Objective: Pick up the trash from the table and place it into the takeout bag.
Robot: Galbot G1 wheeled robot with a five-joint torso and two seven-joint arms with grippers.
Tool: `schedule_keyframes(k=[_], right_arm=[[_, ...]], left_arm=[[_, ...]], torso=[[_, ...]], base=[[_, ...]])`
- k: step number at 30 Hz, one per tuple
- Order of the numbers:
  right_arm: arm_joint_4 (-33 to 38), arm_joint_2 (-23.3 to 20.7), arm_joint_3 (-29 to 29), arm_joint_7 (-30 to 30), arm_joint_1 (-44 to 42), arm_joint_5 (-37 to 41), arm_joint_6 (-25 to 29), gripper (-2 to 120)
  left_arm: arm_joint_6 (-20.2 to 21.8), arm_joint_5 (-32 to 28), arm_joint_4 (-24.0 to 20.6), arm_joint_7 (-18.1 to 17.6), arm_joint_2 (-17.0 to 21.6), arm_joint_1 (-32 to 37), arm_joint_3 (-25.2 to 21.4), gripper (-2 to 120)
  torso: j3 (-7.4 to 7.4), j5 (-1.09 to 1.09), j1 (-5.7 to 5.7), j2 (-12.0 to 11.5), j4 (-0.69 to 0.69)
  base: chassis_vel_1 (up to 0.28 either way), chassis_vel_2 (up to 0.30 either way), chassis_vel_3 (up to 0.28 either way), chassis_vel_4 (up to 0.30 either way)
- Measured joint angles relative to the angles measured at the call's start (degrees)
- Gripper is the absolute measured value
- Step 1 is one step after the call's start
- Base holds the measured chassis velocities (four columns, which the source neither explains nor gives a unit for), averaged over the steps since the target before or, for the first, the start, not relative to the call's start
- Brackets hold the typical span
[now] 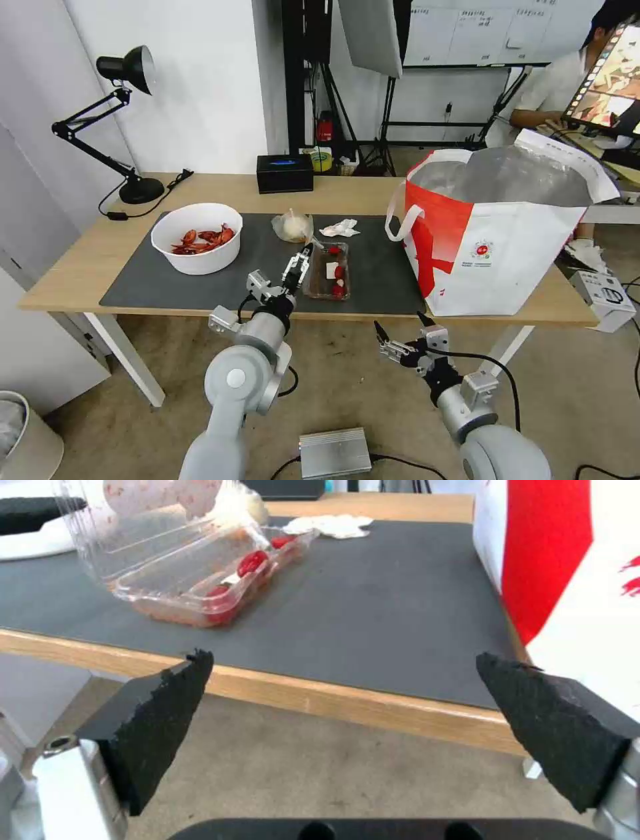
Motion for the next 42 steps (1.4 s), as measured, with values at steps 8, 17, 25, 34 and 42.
schedule_keyframes(k=[8, 17, 25, 34, 42], right_arm=[[1.0, -0.4, 1.3, 0.0, -0.8, 0.4, 0.2, 100], [2.0, -0.4, 2.8, 0.0, -1.7, 0.8, 0.6, 100], [2.1, -0.5, 3.5, -0.1, -1.8, 1.4, 0.8, 100], [2.1, -0.4, 3.5, 0.1, -1.8, 1.4, 0.9, 100], [1.9, 0.1, 2.9, 0.1, -1.7, 1.1, 0.8, 100]], left_arm=[[0.3, 1.3, 0.8, 0.1, 0.0, -0.5, 2.5, 100], [1.9, 4.8, 2.1, 0.6, 0.3, -2.2, 4.2, 100], [3.1, 19.8, 4.2, 5.7, 7.6, -5.2, 6.7, 83], [1.3, 32.7, 5.9, 12.8, 18.3, -7.8, 7.0, 51], [-0.3, 37.4, 6.9, 21.9, 25.3, -9.6, 9.0, 21]], torso=[[0.0, 0.0, 0.0, 0.0, 0.0], [0.0, 0.0, 0.0, 0.0, -0.01], [0.0, 0.0, 0.0, 0.0, 0.0], [0.0, -0.02, 0.01, 0.0, 0.0], [0.0, -0.01, 0.01, 0.0, 0.01]], base=[[0.0, 0.0, 0.0, 0.0], [0.0, 0.0, 0.0, 0.0], [0.0, 0.0, 0.0, 0.0], [0.0, 0.0, 0.0, 0.0], [0.0, 0.0, 0.0, 0.0]])
